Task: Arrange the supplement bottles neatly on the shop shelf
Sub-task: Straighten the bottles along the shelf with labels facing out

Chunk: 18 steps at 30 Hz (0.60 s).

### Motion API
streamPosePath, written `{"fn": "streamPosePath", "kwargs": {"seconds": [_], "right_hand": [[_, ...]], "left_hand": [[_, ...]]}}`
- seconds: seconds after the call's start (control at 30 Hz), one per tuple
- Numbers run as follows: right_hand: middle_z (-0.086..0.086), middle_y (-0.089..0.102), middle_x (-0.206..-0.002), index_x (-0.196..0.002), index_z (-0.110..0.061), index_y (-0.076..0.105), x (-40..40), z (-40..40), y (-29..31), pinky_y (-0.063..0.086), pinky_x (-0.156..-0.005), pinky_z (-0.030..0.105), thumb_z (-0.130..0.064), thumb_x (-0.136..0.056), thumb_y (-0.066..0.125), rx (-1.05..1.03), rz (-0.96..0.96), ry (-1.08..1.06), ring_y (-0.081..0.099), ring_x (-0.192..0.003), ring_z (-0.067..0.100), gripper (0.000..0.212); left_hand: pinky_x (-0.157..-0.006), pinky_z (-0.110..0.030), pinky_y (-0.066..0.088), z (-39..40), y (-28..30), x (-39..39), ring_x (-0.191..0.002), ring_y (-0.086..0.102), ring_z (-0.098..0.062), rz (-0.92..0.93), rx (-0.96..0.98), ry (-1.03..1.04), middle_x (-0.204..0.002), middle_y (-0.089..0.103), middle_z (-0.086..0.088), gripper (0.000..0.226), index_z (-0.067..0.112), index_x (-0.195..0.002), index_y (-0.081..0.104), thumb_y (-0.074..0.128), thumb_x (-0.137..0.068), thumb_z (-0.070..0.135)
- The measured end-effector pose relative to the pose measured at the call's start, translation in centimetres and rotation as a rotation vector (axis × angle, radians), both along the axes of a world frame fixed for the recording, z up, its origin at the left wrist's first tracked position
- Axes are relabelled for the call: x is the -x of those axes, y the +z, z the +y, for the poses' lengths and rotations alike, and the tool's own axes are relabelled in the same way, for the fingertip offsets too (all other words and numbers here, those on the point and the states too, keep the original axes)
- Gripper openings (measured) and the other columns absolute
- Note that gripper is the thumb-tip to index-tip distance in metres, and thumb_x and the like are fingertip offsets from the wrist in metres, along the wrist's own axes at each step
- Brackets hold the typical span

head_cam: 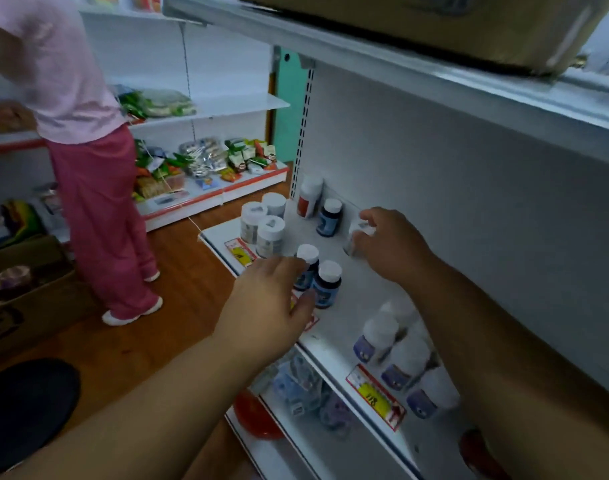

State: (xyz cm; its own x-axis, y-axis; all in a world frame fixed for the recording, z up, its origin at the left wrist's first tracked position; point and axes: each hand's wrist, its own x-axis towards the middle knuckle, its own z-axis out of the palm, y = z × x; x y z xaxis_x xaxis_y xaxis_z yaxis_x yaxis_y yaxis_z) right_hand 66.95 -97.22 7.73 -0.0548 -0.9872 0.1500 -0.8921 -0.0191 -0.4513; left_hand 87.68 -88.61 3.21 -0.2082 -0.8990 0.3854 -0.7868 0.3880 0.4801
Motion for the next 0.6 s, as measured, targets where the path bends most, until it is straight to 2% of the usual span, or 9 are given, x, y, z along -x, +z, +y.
{"fn": "streamPosePath", "kwargs": {"seconds": [0.13, 0.2, 0.27, 0.37, 0.5, 0.6], "right_hand": [[0.015, 0.038, -0.141, -0.141, -0.018, 0.042, 0.4, -6.9, -1.9, 0.040, -0.093, 0.032, -0.035, -0.092, 0.055, -0.190, 0.092, -0.101, 0.049, -0.120, 0.032, 0.054], [0.015, 0.040, -0.138, -0.137, -0.015, 0.045, 0.4, -9.3, -2.9, 0.040, -0.094, 0.034, -0.031, -0.092, 0.052, -0.307, 0.250, -0.098, 0.046, -0.121, 0.034, 0.048], [0.016, 0.047, -0.128, -0.125, -0.014, 0.052, 0.3, -10.8, -4.2, 0.042, -0.085, 0.036, -0.027, -0.091, 0.049, -0.310, 0.319, -0.159, 0.050, -0.113, 0.036, 0.036], [0.017, 0.045, -0.118, -0.115, -0.014, 0.051, -0.5, -12.0, -6.2, 0.044, -0.076, 0.034, -0.029, -0.090, 0.056, -0.204, 0.262, -0.322, 0.055, -0.096, 0.035, 0.029], [0.017, 0.046, -0.116, -0.107, -0.008, 0.055, -1.7, -12.5, -6.8, 0.047, -0.077, 0.034, -0.027, -0.084, 0.065, -0.121, 0.239, -0.400, 0.057, -0.092, 0.033, 0.032], [0.009, 0.056, -0.095, -0.084, -0.013, 0.056, -2.3, -11.4, -4.6, 0.044, -0.062, 0.031, -0.025, -0.076, 0.069, 0.054, -0.042, -0.447, 0.058, -0.080, 0.026, 0.020]], "left_hand": [[-0.089, -0.035, 0.047, -6.0, 1.1, 0.4, -0.107, 0.054, -0.018, -0.024, -0.002, -0.031, -0.118, 0.060, 0.003, 0.038, 0.028, -0.124, 0.053, 0.052, -0.091, 0.046], [-0.090, -0.037, 0.047, -8.3, 1.2, 0.5, -0.108, 0.053, -0.019, -0.013, -0.014, -0.066, -0.119, 0.059, 0.003, 0.039, 0.028, -0.125, 0.052, 0.052, -0.091, 0.047], [-0.089, -0.037, 0.047, -10.2, 0.9, 0.2, -0.107, 0.054, -0.019, -0.007, -0.016, -0.123, -0.118, 0.060, 0.002, 0.039, 0.026, -0.125, 0.054, 0.053, -0.091, 0.045], [-0.090, -0.036, 0.046, -13.0, 0.2, -0.6, -0.106, 0.053, -0.018, -0.005, -0.022, -0.203, -0.117, 0.060, 0.003, 0.038, 0.026, -0.124, 0.055, 0.052, -0.091, 0.044], [-0.092, -0.035, 0.045, -16.4, 0.1, -2.4, -0.110, 0.052, -0.017, -0.002, -0.003, -0.326, -0.118, 0.060, 0.004, 0.035, 0.026, -0.121, 0.058, 0.053, -0.091, 0.044], [-0.093, -0.032, 0.044, -19.0, 0.7, -4.1, -0.110, 0.051, -0.017, 0.001, 0.017, -0.412, -0.121, 0.058, 0.004, 0.037, 0.025, -0.123, 0.056, 0.056, -0.091, 0.043]]}}
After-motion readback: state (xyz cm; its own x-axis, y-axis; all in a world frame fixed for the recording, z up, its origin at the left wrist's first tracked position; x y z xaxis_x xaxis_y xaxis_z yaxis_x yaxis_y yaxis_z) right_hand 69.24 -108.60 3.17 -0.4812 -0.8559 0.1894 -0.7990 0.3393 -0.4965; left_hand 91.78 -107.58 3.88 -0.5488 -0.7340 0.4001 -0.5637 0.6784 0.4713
